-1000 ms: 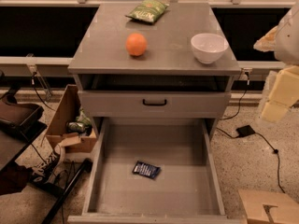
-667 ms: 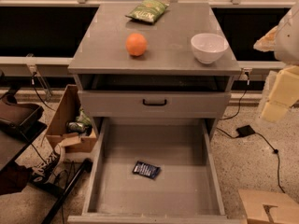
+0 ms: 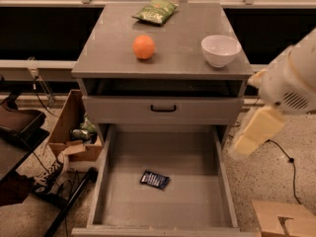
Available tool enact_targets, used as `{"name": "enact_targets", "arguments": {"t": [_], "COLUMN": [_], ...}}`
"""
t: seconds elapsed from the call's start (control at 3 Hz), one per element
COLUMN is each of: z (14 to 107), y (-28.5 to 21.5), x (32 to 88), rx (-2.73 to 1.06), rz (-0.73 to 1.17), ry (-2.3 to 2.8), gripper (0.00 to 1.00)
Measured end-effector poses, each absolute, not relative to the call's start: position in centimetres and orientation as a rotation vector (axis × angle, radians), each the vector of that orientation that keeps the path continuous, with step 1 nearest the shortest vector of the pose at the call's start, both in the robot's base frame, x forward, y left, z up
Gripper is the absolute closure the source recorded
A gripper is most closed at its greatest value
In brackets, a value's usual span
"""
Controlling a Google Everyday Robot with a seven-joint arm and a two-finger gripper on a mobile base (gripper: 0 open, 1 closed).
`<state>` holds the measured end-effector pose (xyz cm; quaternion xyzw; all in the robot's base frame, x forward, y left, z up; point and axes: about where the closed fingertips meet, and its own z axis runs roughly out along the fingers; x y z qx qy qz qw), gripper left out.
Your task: Pick rxbar blueberry from middle drawer and place on counter
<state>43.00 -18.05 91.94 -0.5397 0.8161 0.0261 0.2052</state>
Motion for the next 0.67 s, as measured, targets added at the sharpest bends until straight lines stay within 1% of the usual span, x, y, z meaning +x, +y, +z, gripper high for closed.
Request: {"name": "enact_targets", "arguments": {"t": [0.33,0.67], "z": [83.7,75.6], "y": [-14.3,-11.9], "x": [43.0,46.5], "rx": [-1.359,-1.218], "rz": [0.203,0.242], "ry": [2.376,2.436], "gripper": [0.0,0.0]}}
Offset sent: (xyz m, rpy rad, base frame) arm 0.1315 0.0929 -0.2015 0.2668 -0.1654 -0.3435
